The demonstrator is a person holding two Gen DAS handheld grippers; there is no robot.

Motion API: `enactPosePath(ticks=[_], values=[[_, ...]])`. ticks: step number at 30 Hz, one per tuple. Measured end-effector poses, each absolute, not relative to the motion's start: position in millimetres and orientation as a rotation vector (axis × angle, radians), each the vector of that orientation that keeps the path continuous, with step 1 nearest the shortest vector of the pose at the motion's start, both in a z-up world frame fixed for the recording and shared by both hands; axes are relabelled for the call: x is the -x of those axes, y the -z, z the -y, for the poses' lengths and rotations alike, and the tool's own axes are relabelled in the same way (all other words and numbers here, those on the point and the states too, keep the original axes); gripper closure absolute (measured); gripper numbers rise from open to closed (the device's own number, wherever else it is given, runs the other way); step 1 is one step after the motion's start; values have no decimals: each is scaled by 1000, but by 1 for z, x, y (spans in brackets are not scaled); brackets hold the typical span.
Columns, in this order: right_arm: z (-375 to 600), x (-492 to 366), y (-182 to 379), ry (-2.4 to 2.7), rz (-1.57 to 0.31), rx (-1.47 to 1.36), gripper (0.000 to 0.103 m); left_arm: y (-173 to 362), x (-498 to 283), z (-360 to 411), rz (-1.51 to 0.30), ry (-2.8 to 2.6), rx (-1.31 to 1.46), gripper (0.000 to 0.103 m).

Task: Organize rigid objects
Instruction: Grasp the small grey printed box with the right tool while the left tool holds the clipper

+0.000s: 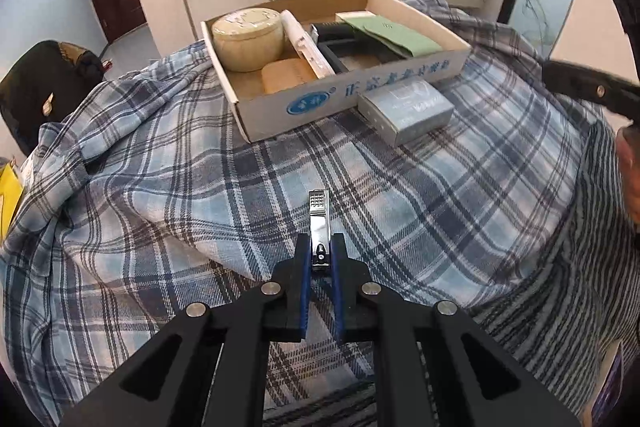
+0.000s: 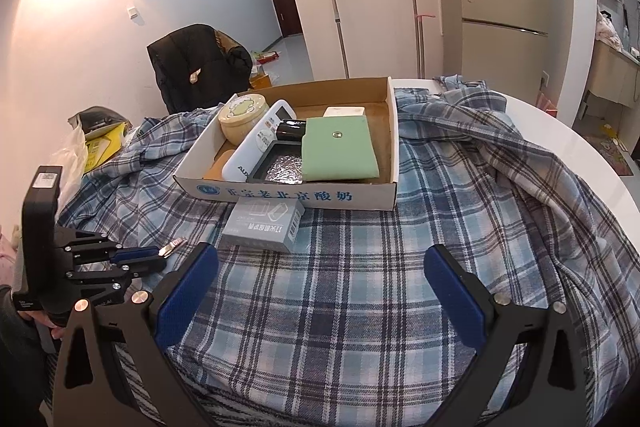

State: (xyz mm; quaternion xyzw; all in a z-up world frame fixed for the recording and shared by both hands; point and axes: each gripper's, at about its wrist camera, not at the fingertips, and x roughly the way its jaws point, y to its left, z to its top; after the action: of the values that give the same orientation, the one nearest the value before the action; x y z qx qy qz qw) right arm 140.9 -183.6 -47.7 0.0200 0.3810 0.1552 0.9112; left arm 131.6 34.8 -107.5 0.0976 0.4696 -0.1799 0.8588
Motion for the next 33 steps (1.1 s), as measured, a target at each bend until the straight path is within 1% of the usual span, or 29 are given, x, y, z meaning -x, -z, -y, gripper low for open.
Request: enactPosePath(ticks=[3,9,12,16,18,24,28,33], values=[[186,-141,47,-316,-787,-51,1,92,-124,-36,-911,347,-170,93],[186,-141,31,-281,-764,-51,1,42,-99,-33,-645,286,-70,93],[181,-145,26,-273,-786,-65,1,38,-98,-32,-567,255,-40,93],[171,-158,28,-310,-851,-133,1,60,-100,-37,-564,149,-22,93],[164,-168,33,-307,-884,-164,1,60,-104,-46,-579,157,21,93],[128,-190,54,-262,-976,-73,1,55,-93,-47,-517,134,8,93],[110,-197,66,-245,-1009,-21,4,53,-86,-41,-492,134,-18,93],[93,-208,76,-183,-998,65,5,54,-88,-46,-502,136,8,93]])
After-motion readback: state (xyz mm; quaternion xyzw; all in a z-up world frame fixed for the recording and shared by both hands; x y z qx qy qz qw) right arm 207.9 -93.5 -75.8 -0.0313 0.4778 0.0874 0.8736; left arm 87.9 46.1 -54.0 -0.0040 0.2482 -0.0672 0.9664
